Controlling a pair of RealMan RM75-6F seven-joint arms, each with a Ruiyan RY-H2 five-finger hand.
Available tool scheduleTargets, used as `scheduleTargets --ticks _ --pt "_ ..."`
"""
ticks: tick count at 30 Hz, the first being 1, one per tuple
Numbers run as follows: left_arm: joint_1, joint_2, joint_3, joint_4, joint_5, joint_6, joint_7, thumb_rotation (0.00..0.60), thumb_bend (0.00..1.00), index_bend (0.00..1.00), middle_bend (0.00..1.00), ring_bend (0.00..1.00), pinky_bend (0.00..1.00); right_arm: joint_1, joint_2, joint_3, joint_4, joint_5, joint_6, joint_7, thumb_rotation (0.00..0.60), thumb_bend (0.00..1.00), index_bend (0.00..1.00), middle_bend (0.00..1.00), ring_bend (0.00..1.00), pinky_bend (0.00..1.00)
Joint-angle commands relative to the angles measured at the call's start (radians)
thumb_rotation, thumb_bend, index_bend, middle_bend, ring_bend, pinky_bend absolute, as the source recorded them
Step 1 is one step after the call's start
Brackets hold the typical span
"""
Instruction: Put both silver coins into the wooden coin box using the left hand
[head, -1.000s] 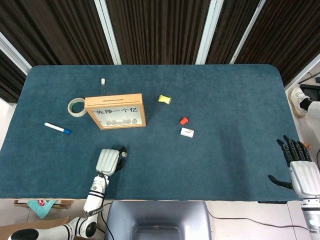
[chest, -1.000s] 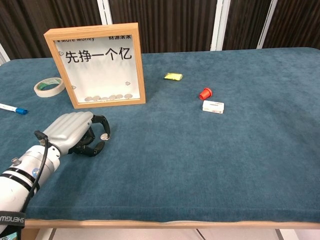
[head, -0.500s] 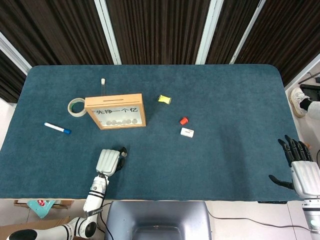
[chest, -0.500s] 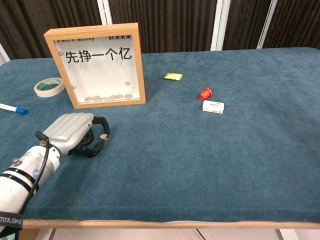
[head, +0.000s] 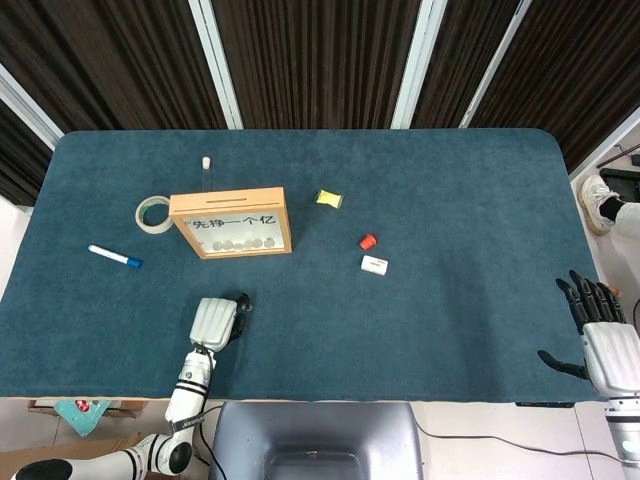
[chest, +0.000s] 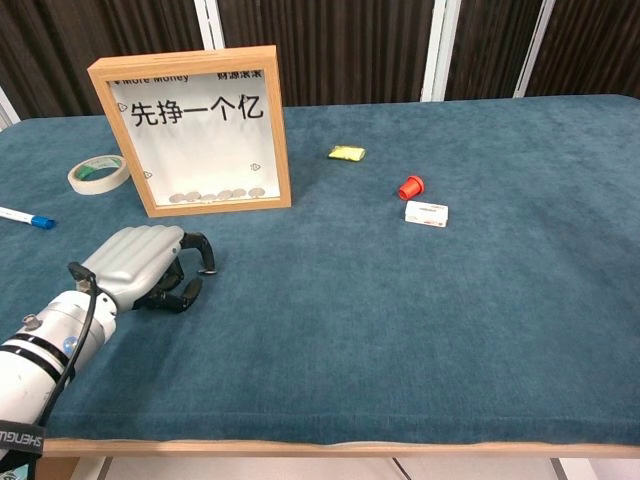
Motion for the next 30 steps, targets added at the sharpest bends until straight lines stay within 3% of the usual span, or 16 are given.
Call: scheduleTargets --ticks 1,10,30 --pt "0.000 0.000 -0.001 0.000 0.000 0.001 0.000 0.600 0.39 0.44 1.00 1.00 1.00 0.000 0.000 0.000 0.000 0.000 0.000 0.000 0.600 0.17 0.00 0.00 0.00 0.00" --pt "-0.002 -0.008 -0.014 0.027 -0.005 -0.003 -0.009 0.600 0.39 0.52 1.00 1.00 1.00 0.000 0.002 -0.002 0.000 -0.003 -0.003 0.002 0.600 0.17 0.00 0.00 0.00 0.00" --pt "-0.002 -0.017 -0.021 0.063 0.021 0.017 -0.038 0.600 0.40 0.56 1.00 1.00 1.00 0.004 0.001 -0.007 -0.001 -0.009 -0.012 -0.001 0.600 0.17 0.00 0.00 0.00 0.00"
